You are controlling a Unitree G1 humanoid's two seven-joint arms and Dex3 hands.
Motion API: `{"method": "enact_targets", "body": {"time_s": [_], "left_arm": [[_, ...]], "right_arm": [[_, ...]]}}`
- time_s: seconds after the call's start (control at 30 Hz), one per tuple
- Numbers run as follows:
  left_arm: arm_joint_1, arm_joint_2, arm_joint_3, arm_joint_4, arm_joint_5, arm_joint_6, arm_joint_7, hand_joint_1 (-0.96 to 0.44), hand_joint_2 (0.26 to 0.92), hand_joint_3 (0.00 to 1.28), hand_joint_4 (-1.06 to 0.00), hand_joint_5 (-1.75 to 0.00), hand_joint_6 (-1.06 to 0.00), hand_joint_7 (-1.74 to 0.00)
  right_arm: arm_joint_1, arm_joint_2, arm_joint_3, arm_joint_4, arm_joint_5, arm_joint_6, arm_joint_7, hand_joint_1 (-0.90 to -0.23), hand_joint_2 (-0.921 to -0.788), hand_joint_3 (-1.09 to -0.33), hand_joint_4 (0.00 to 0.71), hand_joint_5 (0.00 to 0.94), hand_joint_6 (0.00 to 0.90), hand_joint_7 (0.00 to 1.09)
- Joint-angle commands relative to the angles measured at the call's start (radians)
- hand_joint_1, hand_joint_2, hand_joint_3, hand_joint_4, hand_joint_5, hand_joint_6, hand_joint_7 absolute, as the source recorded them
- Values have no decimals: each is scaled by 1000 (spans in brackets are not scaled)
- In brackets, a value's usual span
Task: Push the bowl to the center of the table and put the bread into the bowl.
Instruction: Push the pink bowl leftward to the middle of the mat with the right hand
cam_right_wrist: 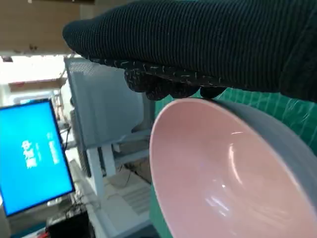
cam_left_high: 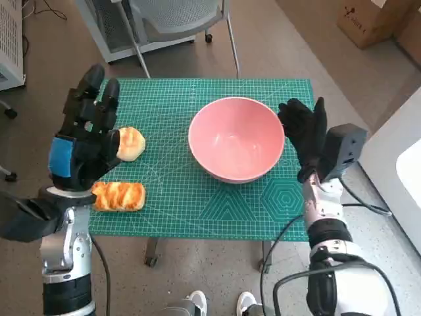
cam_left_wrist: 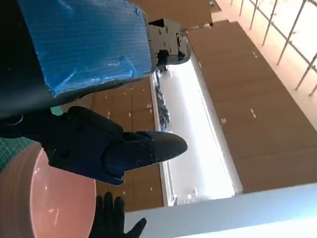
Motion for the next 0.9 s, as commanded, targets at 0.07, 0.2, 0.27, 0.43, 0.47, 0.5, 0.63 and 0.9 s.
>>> {"method": "enact_targets", "body": {"time_s": [0.07, 0.2, 0.27, 0.43, 0.47, 0.5, 0.63, 0.9], "left_arm": [[21, 8, 9, -30, -6, 9, 11, -690, 921, 481, -70, -14, 1, -353], [32, 6, 13, -42, -6, 11, 18, -694, 921, 481, -74, -15, 1, -347], [36, 6, 14, -45, -7, 12, 21, -696, 921, 481, -75, -15, 1, -346], [46, 9, 19, -51, -5, 10, 27, -699, 921, 481, -74, -13, 1, -346], [48, 9, 20, -52, -5, 10, 28, -699, 921, 481, -73, -13, 1, -346], [49, 10, 21, -53, -4, 9, 29, -700, 921, 480, -73, -13, 1, -346], [55, 12, 25, -60, -2, 10, 36, -696, 921, 480, -72, -11, 1, -354], [77, 17, 38, -74, 0, 6, 41, -695, 921, 479, -74, -10, 1, -390]], "right_arm": [[-7, 27, 12, 6, -17, 18, -6, -583, -921, -856, 192, 5, 318, 17], [-18, 44, 18, 8, -18, 25, -6, -594, -921, -857, 200, 8, 325, 20], [-21, 51, 22, 8, -19, 24, -6, -591, -921, -860, 201, 7, 325, 21], [-29, 69, 31, 7, -22, 24, -3, -573, -921, -874, 200, 6, 329, 24], [-30, 72, 33, 7, -23, 25, -3, -570, -921, -878, 199, 5, 331, 25], [-32, 74, 36, 7, -25, 26, -4, -567, -921, -881, 199, 5, 333, 26], [-34, 74, 49, 8, -38, 26, -5, -583, -921, -866, 212, 10, 348, 36], [-56, 40, 54, -5, -48, 4, 15, -592, -921, -876, 206, 5, 339, 36]]}}
